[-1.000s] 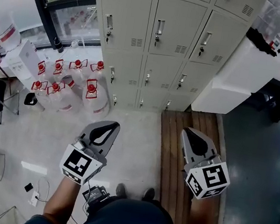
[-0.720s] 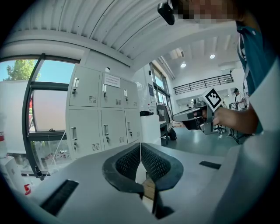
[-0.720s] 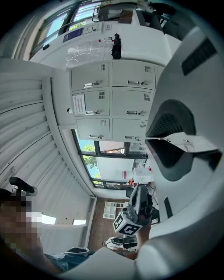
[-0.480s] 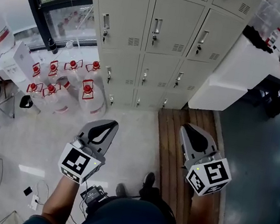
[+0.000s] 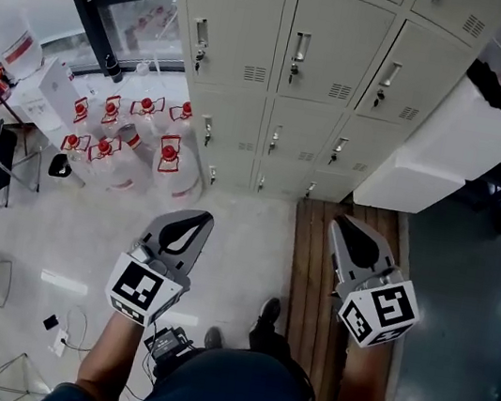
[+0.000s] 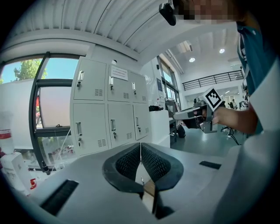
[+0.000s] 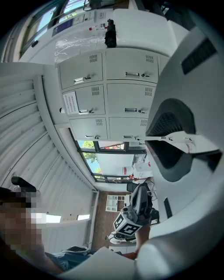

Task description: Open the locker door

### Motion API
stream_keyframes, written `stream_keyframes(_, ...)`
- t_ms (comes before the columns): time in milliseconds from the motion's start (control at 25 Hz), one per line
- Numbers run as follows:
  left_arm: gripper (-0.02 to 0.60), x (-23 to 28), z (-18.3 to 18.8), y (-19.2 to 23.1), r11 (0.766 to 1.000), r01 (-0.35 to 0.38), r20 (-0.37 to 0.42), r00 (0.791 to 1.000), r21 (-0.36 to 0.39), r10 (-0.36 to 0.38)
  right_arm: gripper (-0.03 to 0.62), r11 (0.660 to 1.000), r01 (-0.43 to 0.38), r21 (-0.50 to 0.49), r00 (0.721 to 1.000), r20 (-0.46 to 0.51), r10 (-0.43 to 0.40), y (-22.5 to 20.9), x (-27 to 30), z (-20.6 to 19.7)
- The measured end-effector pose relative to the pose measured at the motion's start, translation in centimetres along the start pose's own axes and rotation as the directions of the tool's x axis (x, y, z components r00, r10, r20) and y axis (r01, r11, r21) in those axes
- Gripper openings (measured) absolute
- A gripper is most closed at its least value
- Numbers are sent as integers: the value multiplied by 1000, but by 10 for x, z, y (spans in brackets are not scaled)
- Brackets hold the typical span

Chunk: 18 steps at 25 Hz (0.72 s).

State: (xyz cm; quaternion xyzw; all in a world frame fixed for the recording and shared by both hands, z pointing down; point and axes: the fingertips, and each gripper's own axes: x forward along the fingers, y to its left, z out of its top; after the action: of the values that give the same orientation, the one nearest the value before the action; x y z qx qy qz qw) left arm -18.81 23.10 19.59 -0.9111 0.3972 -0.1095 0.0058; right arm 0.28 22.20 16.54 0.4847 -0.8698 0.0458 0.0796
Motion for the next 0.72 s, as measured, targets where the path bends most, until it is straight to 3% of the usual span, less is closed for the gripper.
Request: stream_keyframes(720, 18, 116, 14, 21, 988, -151, -58, 987, -22, 149, 38, 985, -170, 6, 985, -10, 170, -113, 81, -2)
